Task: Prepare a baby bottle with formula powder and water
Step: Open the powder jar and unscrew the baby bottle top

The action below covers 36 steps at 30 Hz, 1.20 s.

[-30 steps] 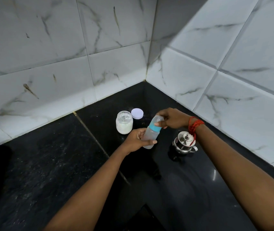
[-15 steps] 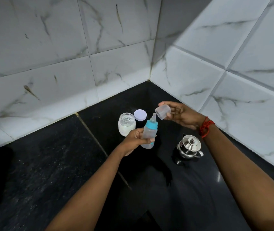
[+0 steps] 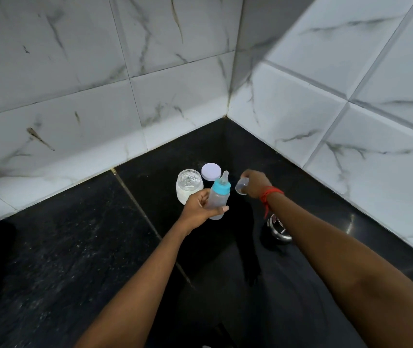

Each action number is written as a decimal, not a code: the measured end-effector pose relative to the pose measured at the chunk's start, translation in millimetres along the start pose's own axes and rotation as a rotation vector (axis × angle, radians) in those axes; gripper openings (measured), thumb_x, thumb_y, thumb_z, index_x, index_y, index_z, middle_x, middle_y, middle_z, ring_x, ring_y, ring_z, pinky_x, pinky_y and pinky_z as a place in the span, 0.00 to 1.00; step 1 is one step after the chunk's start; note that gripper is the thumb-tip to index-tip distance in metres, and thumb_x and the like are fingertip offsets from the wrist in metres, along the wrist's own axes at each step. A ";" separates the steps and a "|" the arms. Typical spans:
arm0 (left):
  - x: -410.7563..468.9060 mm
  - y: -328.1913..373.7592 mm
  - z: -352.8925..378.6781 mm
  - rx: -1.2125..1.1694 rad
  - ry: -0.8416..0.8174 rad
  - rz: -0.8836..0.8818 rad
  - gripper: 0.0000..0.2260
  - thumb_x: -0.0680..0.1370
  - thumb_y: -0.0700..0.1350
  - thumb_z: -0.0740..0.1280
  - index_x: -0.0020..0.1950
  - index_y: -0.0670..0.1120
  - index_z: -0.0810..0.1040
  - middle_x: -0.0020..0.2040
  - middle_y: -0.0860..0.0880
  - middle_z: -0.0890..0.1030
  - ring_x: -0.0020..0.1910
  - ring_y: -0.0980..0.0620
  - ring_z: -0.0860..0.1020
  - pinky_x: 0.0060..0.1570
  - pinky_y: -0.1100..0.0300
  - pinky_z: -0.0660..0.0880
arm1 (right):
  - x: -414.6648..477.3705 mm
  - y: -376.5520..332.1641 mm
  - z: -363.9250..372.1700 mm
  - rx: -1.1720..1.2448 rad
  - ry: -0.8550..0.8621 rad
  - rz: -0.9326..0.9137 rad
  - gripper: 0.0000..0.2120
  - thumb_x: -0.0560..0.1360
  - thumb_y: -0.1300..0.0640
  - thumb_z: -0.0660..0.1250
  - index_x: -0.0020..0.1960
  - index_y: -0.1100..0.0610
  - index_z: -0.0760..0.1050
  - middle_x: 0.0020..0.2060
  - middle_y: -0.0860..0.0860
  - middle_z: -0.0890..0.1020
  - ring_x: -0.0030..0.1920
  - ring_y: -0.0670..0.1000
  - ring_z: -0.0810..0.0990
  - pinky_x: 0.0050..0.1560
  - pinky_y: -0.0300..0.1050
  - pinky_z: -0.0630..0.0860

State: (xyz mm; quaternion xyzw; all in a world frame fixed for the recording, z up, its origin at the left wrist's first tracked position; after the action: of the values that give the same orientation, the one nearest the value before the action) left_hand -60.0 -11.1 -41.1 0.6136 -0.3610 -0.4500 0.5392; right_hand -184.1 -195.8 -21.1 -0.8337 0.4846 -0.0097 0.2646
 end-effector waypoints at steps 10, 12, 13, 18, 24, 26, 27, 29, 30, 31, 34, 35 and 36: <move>8.2 -8.6 3.1 0.115 0.055 -0.008 0.25 0.69 0.46 0.83 0.64 0.49 0.80 0.59 0.54 0.85 0.59 0.56 0.83 0.62 0.56 0.80 | 1.8 12.4 25.3 -0.084 0.021 0.068 0.30 0.75 0.52 0.72 0.74 0.56 0.67 0.69 0.61 0.72 0.68 0.64 0.71 0.68 0.57 0.71; 7.8 -10.1 1.7 0.126 0.094 0.001 0.25 0.68 0.47 0.83 0.63 0.48 0.80 0.58 0.53 0.85 0.58 0.55 0.83 0.61 0.55 0.80 | -4.3 3.9 3.0 0.118 0.150 0.050 0.25 0.78 0.50 0.70 0.72 0.58 0.71 0.66 0.60 0.75 0.66 0.61 0.75 0.66 0.52 0.71; 6.8 -10.0 0.9 0.134 0.115 0.001 0.25 0.68 0.47 0.84 0.63 0.48 0.80 0.58 0.53 0.85 0.59 0.55 0.83 0.61 0.55 0.80 | -12.8 -1.4 -10.2 0.273 0.218 0.051 0.20 0.79 0.49 0.68 0.67 0.58 0.75 0.62 0.58 0.80 0.62 0.59 0.79 0.64 0.49 0.73; -4.3 5.6 -0.6 0.191 0.276 0.026 0.27 0.66 0.50 0.84 0.61 0.50 0.79 0.54 0.57 0.82 0.55 0.58 0.81 0.50 0.70 0.77 | -71.5 -43.7 -32.2 0.571 0.164 -0.022 0.22 0.74 0.31 0.64 0.47 0.50 0.80 0.38 0.48 0.85 0.41 0.49 0.84 0.51 0.46 0.80; -15.5 28.7 21.1 0.385 0.338 0.187 0.26 0.60 0.54 0.85 0.48 0.52 0.75 0.46 0.55 0.82 0.45 0.54 0.82 0.45 0.56 0.81 | -106.7 -55.0 -24.6 0.201 0.241 0.095 0.35 0.66 0.23 0.65 0.53 0.53 0.78 0.44 0.48 0.80 0.46 0.51 0.80 0.51 0.48 0.79; -18.5 32.9 26.2 0.503 0.355 0.214 0.26 0.60 0.57 0.84 0.48 0.51 0.74 0.45 0.55 0.81 0.44 0.55 0.80 0.43 0.53 0.81 | -114.9 -56.8 -31.0 0.131 0.313 0.120 0.32 0.68 0.25 0.64 0.53 0.53 0.78 0.45 0.50 0.82 0.47 0.54 0.81 0.47 0.46 0.75; -20.3 34.5 27.8 0.528 0.357 0.226 0.26 0.61 0.58 0.83 0.48 0.52 0.73 0.46 0.56 0.81 0.44 0.56 0.80 0.43 0.53 0.81 | -116.7 -58.0 -32.8 0.130 0.338 0.112 0.29 0.69 0.27 0.65 0.50 0.53 0.78 0.45 0.51 0.83 0.48 0.55 0.82 0.45 0.45 0.74; -21.7 36.7 30.0 0.491 0.316 0.243 0.24 0.61 0.56 0.84 0.47 0.52 0.74 0.44 0.57 0.81 0.43 0.58 0.80 0.44 0.56 0.81 | -117.3 -58.3 -36.6 0.141 0.376 0.061 0.23 0.71 0.31 0.66 0.41 0.53 0.75 0.38 0.50 0.81 0.44 0.56 0.83 0.41 0.43 0.72; -20.2 36.8 29.5 0.460 0.281 0.236 0.23 0.61 0.55 0.85 0.45 0.54 0.73 0.42 0.58 0.81 0.41 0.59 0.79 0.43 0.61 0.79 | -116.0 -57.5 -38.6 0.137 0.383 0.022 0.22 0.72 0.33 0.67 0.36 0.53 0.72 0.35 0.50 0.80 0.41 0.55 0.83 0.40 0.42 0.72; -19.1 38.2 28.9 0.438 0.236 0.225 0.23 0.61 0.53 0.86 0.43 0.56 0.73 0.40 0.59 0.80 0.39 0.61 0.78 0.42 0.65 0.76 | -115.4 -56.2 -40.2 0.125 0.382 -0.021 0.23 0.72 0.34 0.67 0.33 0.53 0.69 0.32 0.49 0.79 0.39 0.55 0.82 0.38 0.43 0.73; -12.7 35.0 34.9 0.285 -0.051 0.168 0.19 0.63 0.49 0.86 0.44 0.56 0.79 0.40 0.59 0.79 0.40 0.58 0.77 0.46 0.61 0.74 | -115.2 -56.8 -45.5 0.146 0.312 -0.221 0.23 0.73 0.38 0.70 0.32 0.53 0.67 0.27 0.50 0.76 0.32 0.52 0.77 0.37 0.51 0.76; -13.8 33.7 37.4 0.224 -0.138 0.141 0.18 0.65 0.46 0.85 0.49 0.54 0.82 0.44 0.57 0.83 0.46 0.55 0.80 0.50 0.58 0.76 | -115.3 -57.9 -47.2 0.157 0.264 -0.284 0.22 0.73 0.39 0.71 0.33 0.53 0.68 0.28 0.50 0.77 0.32 0.51 0.77 0.37 0.52 0.77; -15.1 33.0 38.7 0.183 -0.195 0.118 0.20 0.67 0.42 0.84 0.55 0.52 0.84 0.49 0.54 0.85 0.51 0.53 0.83 0.56 0.56 0.78 | -114.0 -58.7 -48.7 0.177 0.199 -0.341 0.19 0.72 0.41 0.73 0.35 0.54 0.71 0.30 0.50 0.78 0.33 0.50 0.78 0.38 0.50 0.77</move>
State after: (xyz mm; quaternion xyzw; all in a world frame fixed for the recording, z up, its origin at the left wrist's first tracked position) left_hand -100.1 -15.3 -6.6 0.5913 -0.4866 -0.4400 0.4690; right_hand -210.7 -101.2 74.6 -0.8720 0.3577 -0.1788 0.2823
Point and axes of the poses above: each hand's wrist, its own x-axis towards the middle knuckle, its own z-axis out of the palm, y = z × x, the point moved 8 cm from there along x, towards the middle knuckle
